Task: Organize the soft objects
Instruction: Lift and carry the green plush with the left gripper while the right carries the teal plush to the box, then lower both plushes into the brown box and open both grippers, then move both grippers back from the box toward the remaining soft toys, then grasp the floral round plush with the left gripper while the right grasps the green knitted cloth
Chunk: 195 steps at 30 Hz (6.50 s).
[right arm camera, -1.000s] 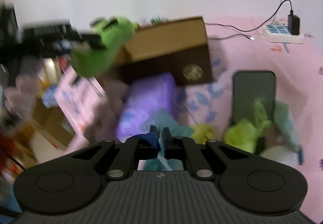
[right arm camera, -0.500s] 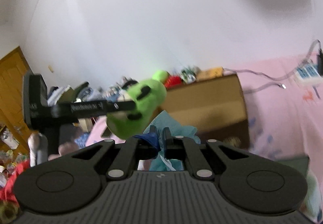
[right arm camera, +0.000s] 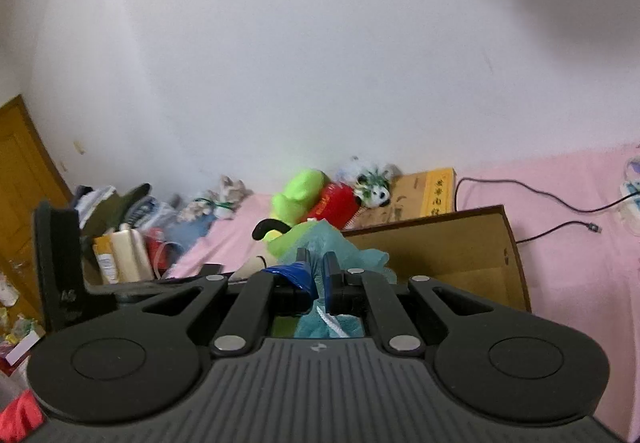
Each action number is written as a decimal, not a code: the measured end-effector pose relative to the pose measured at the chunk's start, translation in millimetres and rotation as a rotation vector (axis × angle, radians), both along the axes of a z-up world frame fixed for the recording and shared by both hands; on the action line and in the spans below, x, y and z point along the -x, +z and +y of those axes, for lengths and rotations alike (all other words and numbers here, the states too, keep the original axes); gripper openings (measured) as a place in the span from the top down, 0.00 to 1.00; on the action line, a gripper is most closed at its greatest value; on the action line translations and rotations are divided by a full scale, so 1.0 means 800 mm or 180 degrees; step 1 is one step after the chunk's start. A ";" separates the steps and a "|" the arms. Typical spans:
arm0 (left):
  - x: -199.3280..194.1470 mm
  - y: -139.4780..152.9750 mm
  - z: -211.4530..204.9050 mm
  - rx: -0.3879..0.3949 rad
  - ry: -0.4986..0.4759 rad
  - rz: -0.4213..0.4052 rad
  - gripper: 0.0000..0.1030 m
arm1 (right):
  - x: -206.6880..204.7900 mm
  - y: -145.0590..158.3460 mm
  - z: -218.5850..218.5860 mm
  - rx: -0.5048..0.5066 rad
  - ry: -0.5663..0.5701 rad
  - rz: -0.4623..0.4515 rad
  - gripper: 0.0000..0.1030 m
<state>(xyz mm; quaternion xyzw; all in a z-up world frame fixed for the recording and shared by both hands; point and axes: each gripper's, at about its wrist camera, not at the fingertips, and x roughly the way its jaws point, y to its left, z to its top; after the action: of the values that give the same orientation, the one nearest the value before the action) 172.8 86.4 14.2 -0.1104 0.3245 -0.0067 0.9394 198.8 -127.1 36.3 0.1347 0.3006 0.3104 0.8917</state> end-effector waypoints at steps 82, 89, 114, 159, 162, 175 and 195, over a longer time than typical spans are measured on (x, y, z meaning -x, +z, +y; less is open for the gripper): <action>0.151 -0.026 -0.110 -0.0790 0.0657 0.0431 0.12 | 0.143 -0.074 -0.075 -0.0170 -0.0182 0.0465 0.91; 0.179 -0.037 -0.108 -0.0648 0.0703 0.0530 0.12 | 0.161 -0.081 -0.096 -0.0091 -0.0146 0.0463 0.91; 0.291 -0.118 -0.108 -0.0328 0.0573 0.0840 0.11 | 0.199 -0.119 -0.147 0.0033 0.0043 0.0774 0.90; 0.297 -0.158 -0.146 -0.0494 -0.0253 0.0994 0.38 | 0.218 -0.185 -0.246 0.0088 -0.0250 0.1904 0.83; 0.296 -0.156 -0.156 -0.0480 -0.0333 0.0957 0.38 | 0.218 -0.186 -0.240 0.0069 -0.0224 0.1903 0.81; 0.295 -0.151 -0.175 -0.0506 -0.0484 0.0915 0.37 | 0.220 -0.183 -0.218 0.0267 0.0089 0.1804 0.75; 0.296 -0.135 -0.185 -0.0477 -0.0583 0.0782 0.37 | 0.233 -0.181 -0.225 0.0188 0.0306 0.1756 1.00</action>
<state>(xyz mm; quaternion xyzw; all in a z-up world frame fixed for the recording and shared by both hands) -64.0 -61.5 -93.8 -0.0100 0.4452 -0.0546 0.8937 12.7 -307.2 -108.5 0.1736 0.5469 0.2951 0.7640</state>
